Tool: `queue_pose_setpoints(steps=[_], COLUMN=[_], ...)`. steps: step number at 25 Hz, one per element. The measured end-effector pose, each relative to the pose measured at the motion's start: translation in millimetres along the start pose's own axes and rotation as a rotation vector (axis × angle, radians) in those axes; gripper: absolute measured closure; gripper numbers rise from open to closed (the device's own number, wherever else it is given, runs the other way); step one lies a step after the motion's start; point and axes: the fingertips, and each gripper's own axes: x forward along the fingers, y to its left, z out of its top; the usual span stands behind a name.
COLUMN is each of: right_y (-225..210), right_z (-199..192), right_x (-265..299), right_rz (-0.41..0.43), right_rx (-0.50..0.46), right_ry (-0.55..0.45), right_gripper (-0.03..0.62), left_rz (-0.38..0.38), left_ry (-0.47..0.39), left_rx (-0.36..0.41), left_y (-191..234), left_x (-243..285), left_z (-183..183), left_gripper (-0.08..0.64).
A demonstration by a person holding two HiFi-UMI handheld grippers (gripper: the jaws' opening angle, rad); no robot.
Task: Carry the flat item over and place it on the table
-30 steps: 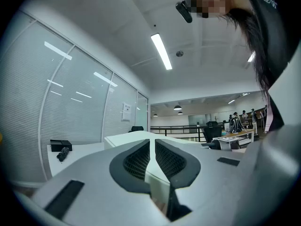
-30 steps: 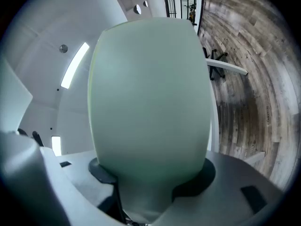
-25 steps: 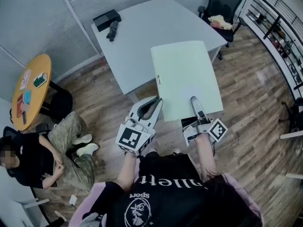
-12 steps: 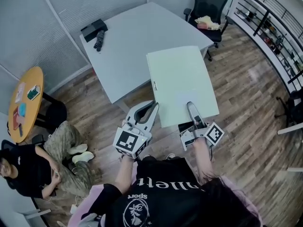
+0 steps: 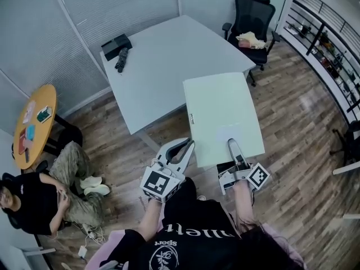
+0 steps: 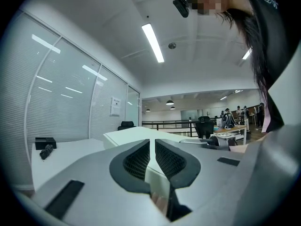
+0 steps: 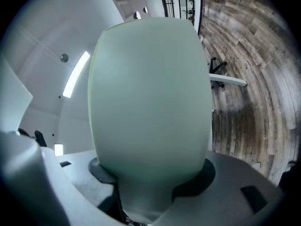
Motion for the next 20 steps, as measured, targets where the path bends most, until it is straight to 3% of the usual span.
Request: queue_pose_setpoints(steps=[12, 20], right_y=[-32, -61], right_z=[45, 98], right_x=[36, 125], right_rz=[-0.026, -0.047], right_rx=[0.02, 0.012], right_ry=[-0.01, -0.013], right_gripper=[0.308, 0.308], left_rz=[-0.014, -0.023], left_ry=[0.033, 0.031], left_rx=[0.015, 0.023], left_y=[35, 116], left_x=[71, 157], left_z=[-11, 1], left_gripper=[0.508, 0.508])
